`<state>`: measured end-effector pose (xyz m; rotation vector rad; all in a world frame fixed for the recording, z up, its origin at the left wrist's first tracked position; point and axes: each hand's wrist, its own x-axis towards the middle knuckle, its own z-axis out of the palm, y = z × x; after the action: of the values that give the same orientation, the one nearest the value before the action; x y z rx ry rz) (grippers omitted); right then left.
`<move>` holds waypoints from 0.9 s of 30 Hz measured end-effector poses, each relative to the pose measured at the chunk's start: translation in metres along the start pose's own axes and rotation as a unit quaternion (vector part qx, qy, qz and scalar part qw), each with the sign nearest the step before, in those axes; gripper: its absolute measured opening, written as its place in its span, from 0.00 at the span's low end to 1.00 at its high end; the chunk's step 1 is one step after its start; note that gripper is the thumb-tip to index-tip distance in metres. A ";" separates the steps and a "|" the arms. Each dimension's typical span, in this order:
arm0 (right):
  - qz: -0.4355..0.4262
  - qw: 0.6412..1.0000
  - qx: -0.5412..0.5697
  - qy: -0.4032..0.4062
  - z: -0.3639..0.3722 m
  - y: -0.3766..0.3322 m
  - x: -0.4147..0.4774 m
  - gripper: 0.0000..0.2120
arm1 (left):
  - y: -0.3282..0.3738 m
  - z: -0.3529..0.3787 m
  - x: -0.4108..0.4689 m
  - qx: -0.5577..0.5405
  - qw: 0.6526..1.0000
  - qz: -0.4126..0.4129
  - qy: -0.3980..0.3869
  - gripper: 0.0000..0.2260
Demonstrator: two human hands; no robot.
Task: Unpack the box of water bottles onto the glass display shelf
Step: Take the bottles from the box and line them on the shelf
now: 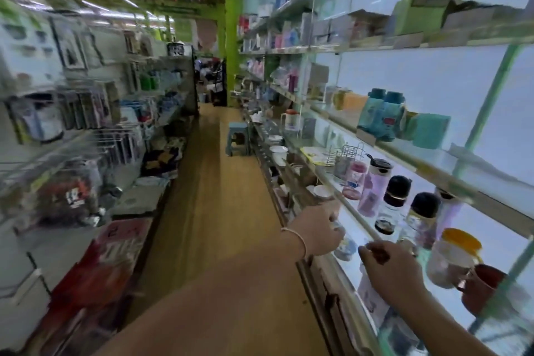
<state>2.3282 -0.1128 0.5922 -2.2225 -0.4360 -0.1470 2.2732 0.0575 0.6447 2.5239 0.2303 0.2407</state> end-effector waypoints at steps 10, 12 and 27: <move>0.033 0.984 -0.027 -0.172 0.071 0.078 -0.017 0.04 | -0.069 0.093 -0.019 -0.042 0.980 -0.175 -0.088 0.07; 0.064 0.976 -0.026 -0.206 0.090 0.104 -0.028 0.07 | -0.092 0.129 -0.028 -0.032 0.970 -0.216 -0.105 0.09; 0.248 0.882 -0.099 -0.388 0.257 0.325 -0.189 0.09 | -0.288 0.410 -0.182 -0.065 0.877 -0.434 -0.197 0.08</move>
<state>2.2571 -0.1535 0.1443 -2.4498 -0.2513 1.0435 2.1557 0.0303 0.1252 2.0287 1.0832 -0.5858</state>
